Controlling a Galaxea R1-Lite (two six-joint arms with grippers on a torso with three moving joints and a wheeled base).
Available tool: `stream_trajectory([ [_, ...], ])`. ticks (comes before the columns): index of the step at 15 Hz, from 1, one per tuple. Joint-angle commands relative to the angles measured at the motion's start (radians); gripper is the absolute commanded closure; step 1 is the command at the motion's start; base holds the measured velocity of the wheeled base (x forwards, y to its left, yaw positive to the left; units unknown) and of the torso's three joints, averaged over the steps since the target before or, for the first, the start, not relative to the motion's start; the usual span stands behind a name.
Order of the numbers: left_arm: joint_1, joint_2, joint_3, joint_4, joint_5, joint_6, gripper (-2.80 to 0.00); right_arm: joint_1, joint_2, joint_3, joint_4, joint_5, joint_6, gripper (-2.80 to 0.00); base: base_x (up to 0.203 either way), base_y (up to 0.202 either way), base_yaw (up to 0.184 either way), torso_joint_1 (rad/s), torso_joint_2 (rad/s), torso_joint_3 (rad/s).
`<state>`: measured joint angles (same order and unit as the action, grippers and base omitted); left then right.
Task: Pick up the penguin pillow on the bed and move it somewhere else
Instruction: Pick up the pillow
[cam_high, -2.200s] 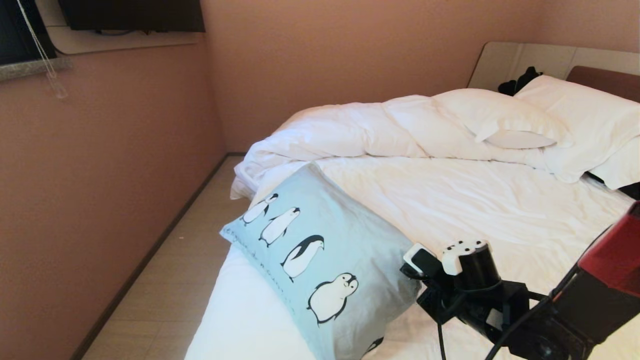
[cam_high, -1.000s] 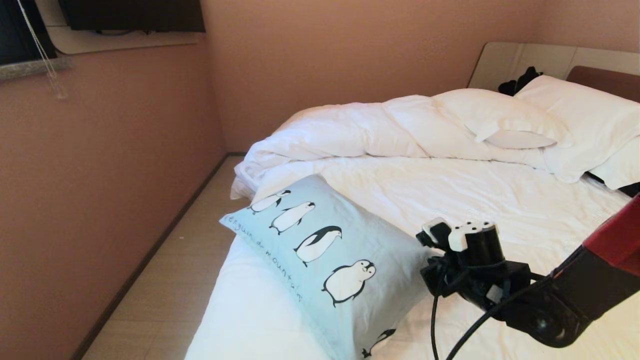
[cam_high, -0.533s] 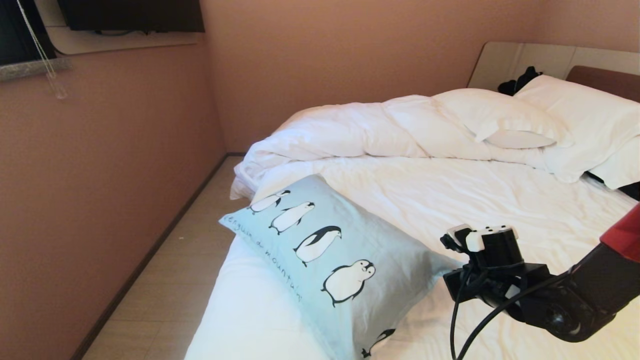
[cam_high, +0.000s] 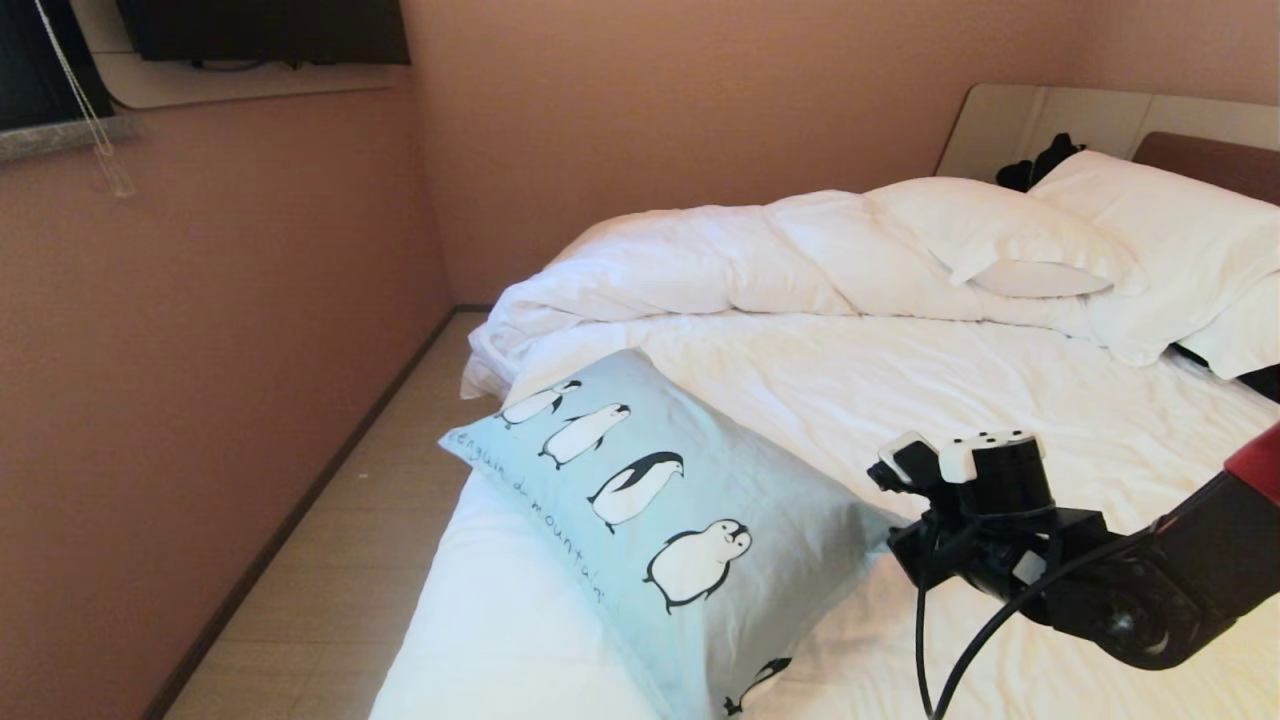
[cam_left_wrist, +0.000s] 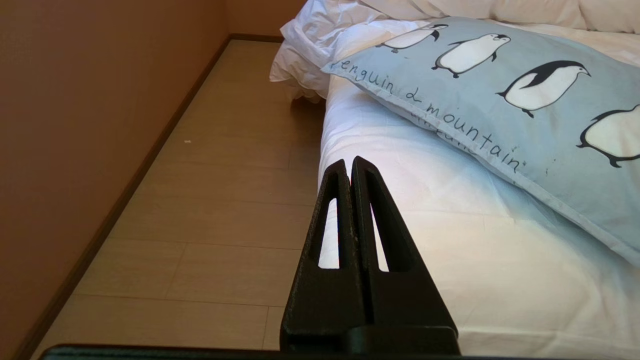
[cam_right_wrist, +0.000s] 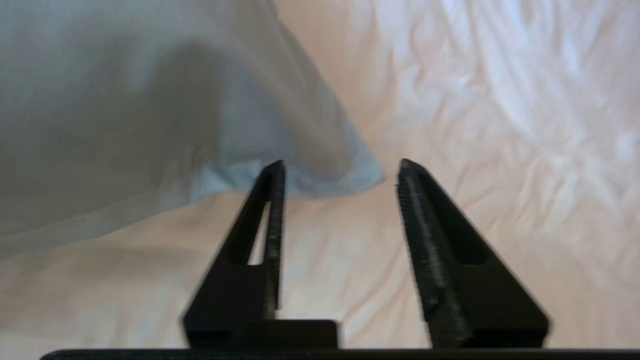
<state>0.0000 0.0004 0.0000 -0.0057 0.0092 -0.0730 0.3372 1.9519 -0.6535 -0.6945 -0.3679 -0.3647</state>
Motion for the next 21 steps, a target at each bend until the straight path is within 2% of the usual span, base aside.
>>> stream_trajectory([
  [1, 0.0, 0.0, 0.003, 0.0, 0.001, -0.001, 0.0, 0.001, 0.044, -0.034, -0.003, -0.002, -0.404, -2.8, 0.0, 0.0, 0.0, 0.0, 0.0, 0.0],
  [3, 0.0, 0.0, 0.003, 0.0, 0.0, -0.001, 0.0, 0.0, 0.099, -0.047, -0.003, 0.0, -0.419, -2.8, 0.0, 0.0, 0.0, 0.0, 0.0, 0.0],
  [6, 0.0, 0.001, 0.003, 0.0, 0.0, -0.001, 0.0, 0.005, 0.099, 0.014, -0.006, 0.006, -0.444, -2.8, 0.0, 0.0, 0.0, 0.0, 0.0, 0.0],
  [10, 0.0, 0.001, 0.003, 0.0, 0.0, -0.001, 0.0, 0.008, 0.152, -0.005, -0.019, 0.007, -0.478, -2.8, 0.0, 0.0, 0.0, 0.0, 0.0, 0.0],
  [14, 0.0, 0.0, 0.003, 0.0, 0.0, -0.001, 0.0, 0.008, 0.208, -0.051, -0.106, 0.01, -0.571, -2.8, 0.0, 0.0, 0.0, 0.0, 0.0, 0.0],
  [21, 0.0, 0.0, 0.003, 0.0, 0.002, -0.001, 0.0, 0.008, 0.254, -0.087, -0.119, 0.018, -0.636, -2.8, 0.0, 0.0, 0.0, 0.0, 0.0, 0.0],
])
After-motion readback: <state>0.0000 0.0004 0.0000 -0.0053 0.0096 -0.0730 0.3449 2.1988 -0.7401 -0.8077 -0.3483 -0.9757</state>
